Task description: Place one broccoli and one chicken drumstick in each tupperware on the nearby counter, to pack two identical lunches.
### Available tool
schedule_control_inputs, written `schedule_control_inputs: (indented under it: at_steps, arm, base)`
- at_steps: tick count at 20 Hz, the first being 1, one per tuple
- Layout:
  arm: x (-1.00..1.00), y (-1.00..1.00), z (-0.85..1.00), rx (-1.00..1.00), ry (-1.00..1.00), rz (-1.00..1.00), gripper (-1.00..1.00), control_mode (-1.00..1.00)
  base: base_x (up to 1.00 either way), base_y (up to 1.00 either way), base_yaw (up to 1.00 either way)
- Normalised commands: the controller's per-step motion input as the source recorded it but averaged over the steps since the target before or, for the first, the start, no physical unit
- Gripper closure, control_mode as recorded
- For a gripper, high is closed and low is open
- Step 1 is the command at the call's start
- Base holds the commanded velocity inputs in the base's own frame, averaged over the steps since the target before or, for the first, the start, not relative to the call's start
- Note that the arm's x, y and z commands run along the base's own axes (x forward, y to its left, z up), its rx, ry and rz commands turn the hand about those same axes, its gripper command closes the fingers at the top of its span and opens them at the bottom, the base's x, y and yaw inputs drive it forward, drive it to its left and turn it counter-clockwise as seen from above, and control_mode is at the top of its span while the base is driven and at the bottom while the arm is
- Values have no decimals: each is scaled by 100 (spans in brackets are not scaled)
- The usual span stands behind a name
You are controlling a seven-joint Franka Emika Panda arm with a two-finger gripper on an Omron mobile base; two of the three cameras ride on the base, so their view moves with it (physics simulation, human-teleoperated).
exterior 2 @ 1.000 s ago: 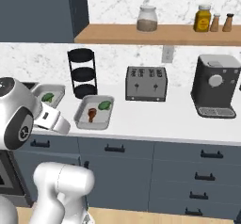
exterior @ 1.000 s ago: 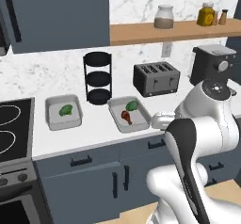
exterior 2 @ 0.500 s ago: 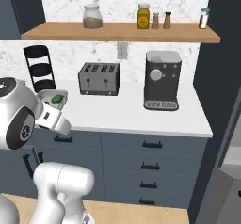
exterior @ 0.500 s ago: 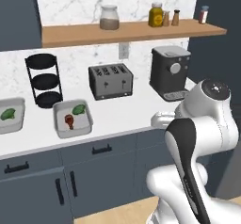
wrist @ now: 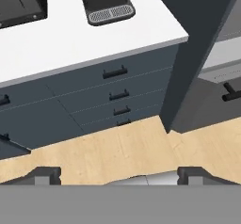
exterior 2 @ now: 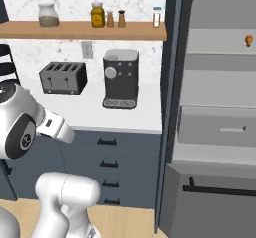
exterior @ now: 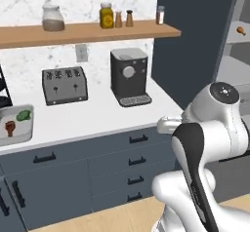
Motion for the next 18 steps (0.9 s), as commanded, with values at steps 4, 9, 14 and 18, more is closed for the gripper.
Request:
schedule_control_inputs:
  at_steps: [4,9,14,18]
  arm:
    - [0,0,0,0,0,0,-100,100]
    - [0,0,0,0,0,0,-100,100]
    - [0,0,0,0,0,0,-100,100]
    - [0,0,0,0,0,0,-100,100]
  base:
    - [0,-100,0]
    - [0,-100,0]
    - [0,-99,0]
    - [4,-83,0]
